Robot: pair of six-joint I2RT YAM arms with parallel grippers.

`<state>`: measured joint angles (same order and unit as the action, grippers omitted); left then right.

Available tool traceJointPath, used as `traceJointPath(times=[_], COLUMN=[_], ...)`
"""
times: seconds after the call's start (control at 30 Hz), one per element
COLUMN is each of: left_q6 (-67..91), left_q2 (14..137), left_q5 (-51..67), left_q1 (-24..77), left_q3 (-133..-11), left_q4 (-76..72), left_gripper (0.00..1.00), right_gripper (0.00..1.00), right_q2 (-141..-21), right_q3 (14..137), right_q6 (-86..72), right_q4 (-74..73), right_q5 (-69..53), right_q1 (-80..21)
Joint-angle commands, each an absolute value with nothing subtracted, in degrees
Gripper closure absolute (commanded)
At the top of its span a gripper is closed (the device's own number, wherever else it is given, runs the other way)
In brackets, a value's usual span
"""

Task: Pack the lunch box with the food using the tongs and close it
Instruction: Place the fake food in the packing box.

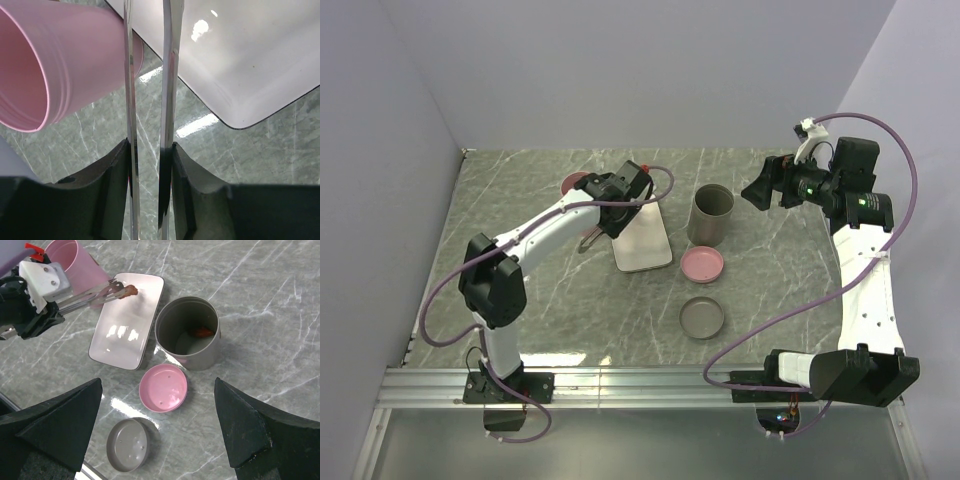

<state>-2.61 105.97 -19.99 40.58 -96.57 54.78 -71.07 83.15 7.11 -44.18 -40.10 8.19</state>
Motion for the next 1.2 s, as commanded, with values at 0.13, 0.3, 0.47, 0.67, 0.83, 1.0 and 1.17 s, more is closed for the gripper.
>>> traceJointPath(times=[0.13, 0.3, 0.47, 0.67, 0.83, 1.0, 1.17], left_q6=[-4.0, -5.4, -7.5, -8.2, -9.1, -9.3, -9.7], left_q2=[100.5, 98.9, 96.3, 95.7, 95.8, 97.1, 97.9], left_q5=[-20.9, -20.6, -20.9, -19.7, -17.1, -15.4, -13.2], left_q1=[40.8, 41.0, 41.7, 42.7, 44.5, 47.1, 49.5], left_q3=[-100.0, -101.9, -103.5, -110.1, -115.1, -119.9, -121.6], left_q4=[55.8, 56.2, 55.9, 57.8, 58.0, 58.2, 57.5], left_gripper=[0.66, 0.66, 0.66, 0.65, 0.65, 0.65, 0.65], right_gripper=[0.0, 0.0, 0.0, 0.0, 0.0, 0.0, 0.0], right_q2=[-69.8, -69.9, -69.9, -70.5, -70.8, -71.1, -71.3], right_q3=[83.6, 84.0, 84.4, 85.2, 85.8, 86.4, 86.8], right_q6=[6.8, 6.7, 6.4, 5.7, 5.6, 5.5, 5.5], right_q4=[-42.7, -43.0, -42.9, -43.0, -43.2, -43.3, -43.3], right_q5=[-40.9, -40.8, -40.8, -41.1, -40.9, -40.7, -40.4], right_q1=[8.5, 8.5, 8.5, 8.4, 8.5, 8.5, 8.5])
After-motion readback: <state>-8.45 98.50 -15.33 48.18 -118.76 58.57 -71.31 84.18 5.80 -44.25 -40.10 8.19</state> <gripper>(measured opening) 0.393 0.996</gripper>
